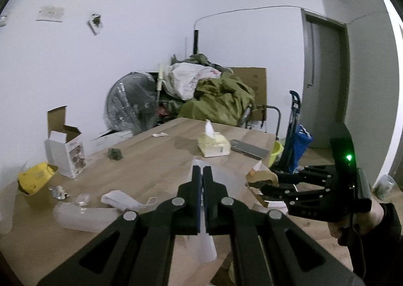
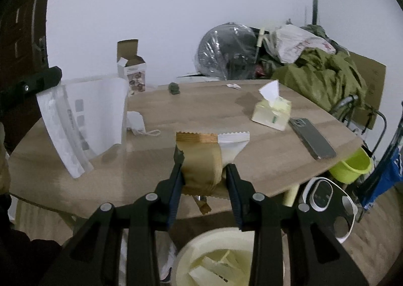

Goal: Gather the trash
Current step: 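Carry both items over the bucket and open both tools to drop them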

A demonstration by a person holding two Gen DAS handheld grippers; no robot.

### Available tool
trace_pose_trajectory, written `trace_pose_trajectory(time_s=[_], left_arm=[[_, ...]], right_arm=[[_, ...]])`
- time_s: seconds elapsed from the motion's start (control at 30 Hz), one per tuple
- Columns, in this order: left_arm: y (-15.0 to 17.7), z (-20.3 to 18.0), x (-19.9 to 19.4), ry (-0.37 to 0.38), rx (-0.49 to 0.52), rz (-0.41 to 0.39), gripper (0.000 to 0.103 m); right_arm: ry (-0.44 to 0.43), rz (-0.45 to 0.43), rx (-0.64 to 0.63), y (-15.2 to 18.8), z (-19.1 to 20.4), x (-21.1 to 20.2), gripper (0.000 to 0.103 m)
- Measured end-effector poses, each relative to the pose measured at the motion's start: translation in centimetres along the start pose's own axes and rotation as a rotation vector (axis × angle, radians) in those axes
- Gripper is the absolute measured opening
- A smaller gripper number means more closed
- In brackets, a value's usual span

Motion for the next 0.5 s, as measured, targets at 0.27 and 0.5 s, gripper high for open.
trace_pose_trajectory(time_s=[0.27,0.5], left_arm=[[0.7,-3.7,0.8,0.080,0.024,0.011,0.001],[1.9,-6.8,2.0,0.150,0.042,0.040,0.001]], right_arm=[[0.066,0.007,0.042,2.3,-3.0,-2.7,0.033],[0.123,0.033,0.092,5.4,-5.6,-4.6,0.033]])
Point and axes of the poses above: each gripper's, at about its wrist camera, not at the fingertips, and x roughly the way its jaws point, z to its left, y to its underside, the point moved 9 cm from there along x, roughly the way its jaws point, and after that the axes turned 13 degrees about -z, right-handed, at the moved point
